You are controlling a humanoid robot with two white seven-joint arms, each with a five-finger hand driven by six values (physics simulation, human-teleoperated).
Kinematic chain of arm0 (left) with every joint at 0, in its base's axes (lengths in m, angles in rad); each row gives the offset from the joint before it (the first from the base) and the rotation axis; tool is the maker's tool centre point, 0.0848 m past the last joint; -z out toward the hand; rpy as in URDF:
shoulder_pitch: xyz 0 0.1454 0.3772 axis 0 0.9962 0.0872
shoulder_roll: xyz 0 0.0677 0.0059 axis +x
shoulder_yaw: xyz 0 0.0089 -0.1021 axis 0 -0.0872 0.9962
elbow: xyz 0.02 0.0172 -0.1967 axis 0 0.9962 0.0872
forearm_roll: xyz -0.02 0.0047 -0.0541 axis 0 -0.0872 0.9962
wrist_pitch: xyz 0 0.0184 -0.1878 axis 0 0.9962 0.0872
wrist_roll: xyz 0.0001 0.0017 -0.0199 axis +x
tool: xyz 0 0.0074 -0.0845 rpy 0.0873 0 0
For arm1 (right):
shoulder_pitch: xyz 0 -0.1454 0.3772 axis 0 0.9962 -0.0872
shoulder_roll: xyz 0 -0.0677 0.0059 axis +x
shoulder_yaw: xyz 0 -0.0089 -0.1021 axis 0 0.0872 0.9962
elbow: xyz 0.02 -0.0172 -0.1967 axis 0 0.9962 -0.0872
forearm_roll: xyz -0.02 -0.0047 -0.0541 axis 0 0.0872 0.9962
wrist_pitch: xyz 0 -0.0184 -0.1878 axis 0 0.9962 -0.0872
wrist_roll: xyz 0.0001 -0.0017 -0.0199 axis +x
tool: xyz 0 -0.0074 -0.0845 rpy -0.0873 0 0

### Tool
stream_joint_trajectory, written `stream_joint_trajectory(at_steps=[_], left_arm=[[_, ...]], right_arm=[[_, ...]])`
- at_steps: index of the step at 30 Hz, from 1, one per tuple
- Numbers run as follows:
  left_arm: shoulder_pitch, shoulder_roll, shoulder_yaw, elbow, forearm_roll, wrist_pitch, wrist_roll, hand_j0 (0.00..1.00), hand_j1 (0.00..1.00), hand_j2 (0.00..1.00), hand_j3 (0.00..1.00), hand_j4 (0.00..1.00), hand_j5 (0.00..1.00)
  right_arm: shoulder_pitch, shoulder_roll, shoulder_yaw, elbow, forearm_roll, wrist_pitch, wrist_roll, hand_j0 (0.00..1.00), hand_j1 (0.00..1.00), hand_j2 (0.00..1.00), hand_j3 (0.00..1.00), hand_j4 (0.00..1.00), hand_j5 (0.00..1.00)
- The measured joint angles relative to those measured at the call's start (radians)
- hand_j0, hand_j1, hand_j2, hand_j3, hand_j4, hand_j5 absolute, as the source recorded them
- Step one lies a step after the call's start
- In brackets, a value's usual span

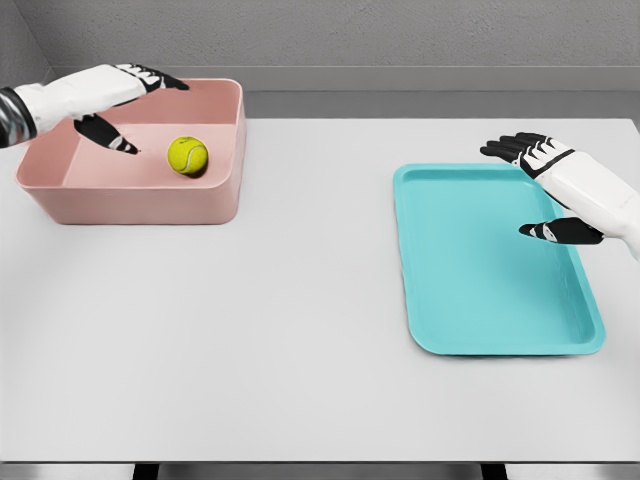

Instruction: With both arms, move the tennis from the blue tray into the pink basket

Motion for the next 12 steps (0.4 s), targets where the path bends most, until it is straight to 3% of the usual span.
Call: stream_joint_trajectory(at_steps=[12], left_arm=[[0.071, 0.145, 0.021, 0.001, 0.028, 0.000, -0.001, 1.00, 1.00, 1.00, 1.00, 1.00, 1.00]], right_arm=[[0.000, 0.000, -0.009, 0.001, 0.000, 0.000, 0.000, 1.00, 1.00, 1.00, 1.00, 1.00, 1.00]])
